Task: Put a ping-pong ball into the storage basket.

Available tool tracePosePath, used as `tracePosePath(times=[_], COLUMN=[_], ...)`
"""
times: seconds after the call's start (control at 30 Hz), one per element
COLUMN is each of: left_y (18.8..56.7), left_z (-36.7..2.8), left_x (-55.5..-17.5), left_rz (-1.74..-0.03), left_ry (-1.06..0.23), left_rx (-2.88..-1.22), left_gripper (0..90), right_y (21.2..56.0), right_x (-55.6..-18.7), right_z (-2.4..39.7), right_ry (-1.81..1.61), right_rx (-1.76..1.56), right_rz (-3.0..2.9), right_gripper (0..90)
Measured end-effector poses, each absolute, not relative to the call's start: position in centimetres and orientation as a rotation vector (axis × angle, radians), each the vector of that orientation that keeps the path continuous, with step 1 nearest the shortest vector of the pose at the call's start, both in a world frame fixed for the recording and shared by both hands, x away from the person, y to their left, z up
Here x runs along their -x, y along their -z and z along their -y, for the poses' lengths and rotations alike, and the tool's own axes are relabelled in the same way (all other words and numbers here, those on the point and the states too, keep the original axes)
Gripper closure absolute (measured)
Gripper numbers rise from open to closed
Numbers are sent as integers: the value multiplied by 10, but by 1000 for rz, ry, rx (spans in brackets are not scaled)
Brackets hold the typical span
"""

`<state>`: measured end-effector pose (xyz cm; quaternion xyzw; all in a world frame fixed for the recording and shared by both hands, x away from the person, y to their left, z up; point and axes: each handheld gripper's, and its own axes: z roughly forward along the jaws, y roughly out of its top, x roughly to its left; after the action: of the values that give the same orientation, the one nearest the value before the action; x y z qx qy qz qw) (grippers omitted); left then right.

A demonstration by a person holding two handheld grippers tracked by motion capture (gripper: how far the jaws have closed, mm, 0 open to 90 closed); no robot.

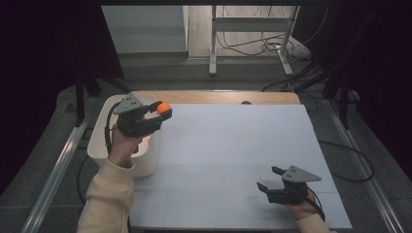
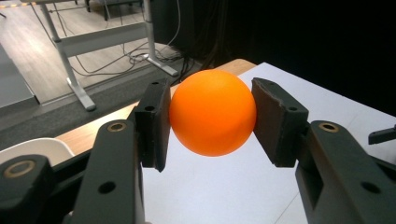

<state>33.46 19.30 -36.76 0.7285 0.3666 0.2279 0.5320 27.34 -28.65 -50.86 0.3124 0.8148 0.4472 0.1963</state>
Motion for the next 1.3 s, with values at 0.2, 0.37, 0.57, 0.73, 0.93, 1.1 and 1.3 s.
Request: tracePosePath(times=[0.2,0.37,0.57,0.73,0.93,1.1,1.3], left_y=[367,367,367,368,369,372,375], left_z=[-198,-201,-206,-212,-221,-231,-239], left_x=[-334,-335,-336,-337,-339,-342,-345], left_rz=[-890,-904,-921,-943,-984,-1020,-1052], left_ry=[-556,-566,-580,-584,-608,-625,-638], left_rx=[-1723,-1717,-1709,-1698,-1685,-1677,-1667], left_gripper=[500,500,499,500,500,499,500], right_y=[509,509,509,509,509,509,509], right_x=[-273,-273,-273,-273,-273,-273,-273], right_z=[286,286,286,286,286,286,286], right_ry=[-1250,-1248,-1249,-1248,-1240,-1239,-1238], right_rx=[-873,-873,-872,-871,-870,-871,-870], right_rz=[-2283,-2282,-2281,-2282,-2285,-2283,-2285], right_gripper=[188,188,188,188,188,188,188])
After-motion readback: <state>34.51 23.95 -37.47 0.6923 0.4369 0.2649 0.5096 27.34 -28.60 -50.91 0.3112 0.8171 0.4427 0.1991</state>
